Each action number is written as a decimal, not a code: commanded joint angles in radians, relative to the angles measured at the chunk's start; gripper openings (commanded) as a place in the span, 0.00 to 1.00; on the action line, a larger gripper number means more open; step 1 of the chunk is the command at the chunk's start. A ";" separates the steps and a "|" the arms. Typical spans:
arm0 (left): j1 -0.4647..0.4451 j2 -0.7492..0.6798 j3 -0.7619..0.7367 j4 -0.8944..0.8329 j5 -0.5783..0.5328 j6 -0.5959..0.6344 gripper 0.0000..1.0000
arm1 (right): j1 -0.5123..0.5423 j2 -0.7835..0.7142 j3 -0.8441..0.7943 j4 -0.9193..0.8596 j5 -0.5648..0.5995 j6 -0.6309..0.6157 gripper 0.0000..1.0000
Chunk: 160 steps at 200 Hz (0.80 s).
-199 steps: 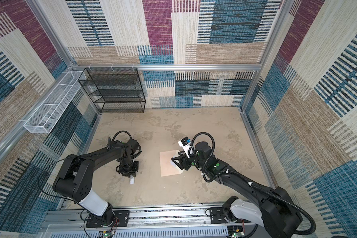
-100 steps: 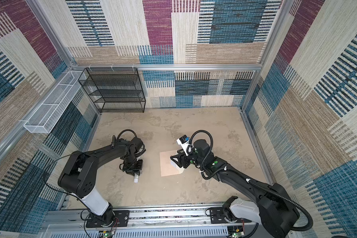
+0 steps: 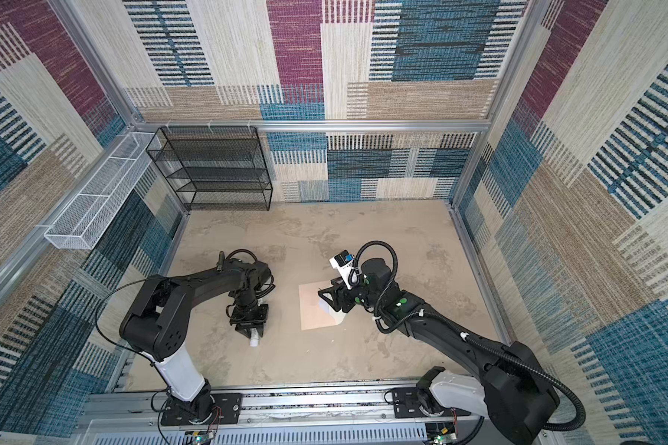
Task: Place the letter into the envelope and seal it
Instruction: 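Lift the glue stick upright with the left gripper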
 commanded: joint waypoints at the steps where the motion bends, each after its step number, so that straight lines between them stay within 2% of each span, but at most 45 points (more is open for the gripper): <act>1: -0.015 0.020 -0.016 0.078 -0.085 -0.048 0.43 | 0.002 -0.009 0.009 -0.008 0.010 -0.006 0.66; 55: -0.029 0.012 -0.015 0.101 -0.146 -0.077 0.42 | 0.002 -0.036 0.008 -0.027 0.032 0.005 0.66; 93: -0.028 -0.012 0.022 0.113 -0.193 -0.085 0.50 | 0.002 -0.065 -0.006 -0.040 0.047 0.014 0.66; 123: -0.028 -0.024 0.039 0.143 -0.194 -0.085 0.52 | 0.001 -0.076 -0.008 -0.047 0.055 0.010 0.66; 160: -0.028 0.002 0.022 0.165 -0.149 -0.089 0.47 | 0.002 -0.072 0.005 -0.053 0.059 0.008 0.66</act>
